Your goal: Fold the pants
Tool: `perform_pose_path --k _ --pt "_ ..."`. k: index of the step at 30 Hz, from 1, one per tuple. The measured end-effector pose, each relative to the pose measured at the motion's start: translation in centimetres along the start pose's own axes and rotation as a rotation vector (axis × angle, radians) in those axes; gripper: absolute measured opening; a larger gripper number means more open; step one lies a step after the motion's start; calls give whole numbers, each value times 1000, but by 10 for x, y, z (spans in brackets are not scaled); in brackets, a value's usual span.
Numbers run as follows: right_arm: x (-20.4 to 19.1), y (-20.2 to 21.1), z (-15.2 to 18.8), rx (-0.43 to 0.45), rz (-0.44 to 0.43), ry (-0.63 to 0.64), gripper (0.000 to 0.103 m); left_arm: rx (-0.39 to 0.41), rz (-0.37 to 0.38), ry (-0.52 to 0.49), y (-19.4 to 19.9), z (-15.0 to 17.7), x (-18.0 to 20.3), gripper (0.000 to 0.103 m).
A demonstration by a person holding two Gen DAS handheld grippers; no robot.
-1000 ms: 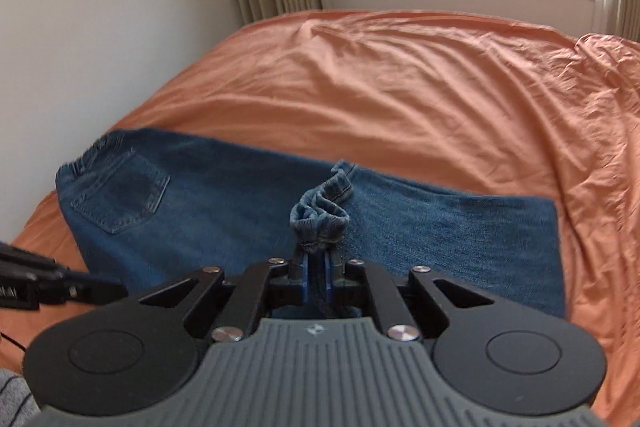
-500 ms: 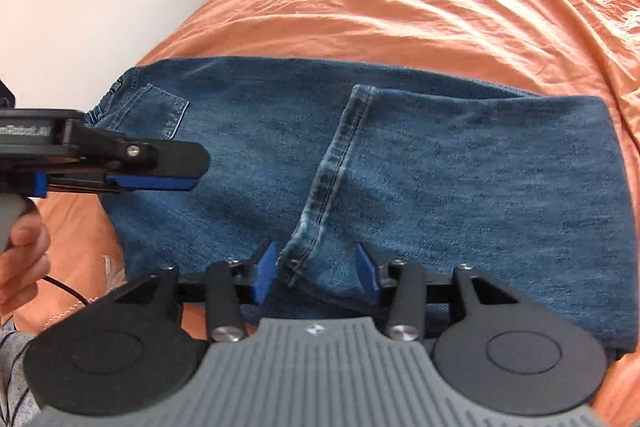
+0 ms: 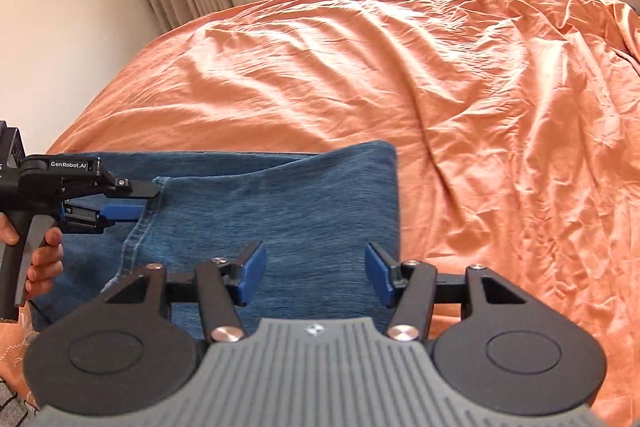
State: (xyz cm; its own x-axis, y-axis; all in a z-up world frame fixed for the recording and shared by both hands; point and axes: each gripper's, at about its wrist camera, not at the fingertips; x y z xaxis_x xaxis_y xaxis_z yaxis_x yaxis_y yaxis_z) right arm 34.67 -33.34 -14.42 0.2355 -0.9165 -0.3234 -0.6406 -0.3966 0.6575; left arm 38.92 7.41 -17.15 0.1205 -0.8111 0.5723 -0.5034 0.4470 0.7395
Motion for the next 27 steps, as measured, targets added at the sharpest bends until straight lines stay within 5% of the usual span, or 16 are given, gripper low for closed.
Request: perform_pose_path --k 2,5,6,7,9,13,19,27 --pt "11 -1 3 5 13 -6 52 13 -8 -20 -2 0 2 23" --pt "25 -4 7 3 18 -29 44 52 -21 -91 6 3 13 8" --pt "28 -6 7 3 17 -32 33 76 -14 -120 11 5 19 7" --pt "31 -8 8 4 17 -33 21 94 -8 -150 17 6 24 6" --pt "34 -9 6 13 9 -30 13 146 1 -247 35 8 44 6" --pt "32 -12 -7 45 6 18 7 219 -30 -409 59 8 72 5" --pt "34 -50 -40 67 15 45 1 129 -175 -405 22 -4 58 5" --pt "49 -122 -52 -28 50 63 0 102 -214 -366 -6 -6 32 6"
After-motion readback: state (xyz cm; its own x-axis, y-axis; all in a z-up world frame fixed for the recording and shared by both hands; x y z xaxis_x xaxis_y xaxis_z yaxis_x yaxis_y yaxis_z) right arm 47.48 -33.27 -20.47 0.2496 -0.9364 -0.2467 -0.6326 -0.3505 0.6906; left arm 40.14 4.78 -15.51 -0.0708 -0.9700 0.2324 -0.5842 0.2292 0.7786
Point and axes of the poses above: each gripper's, at about its wrist camera, not at the fingertips, and y roughly against the way its jaws point, x to its right, z to its underside, and after that the axes turned 7 degrees about -z, right-handed
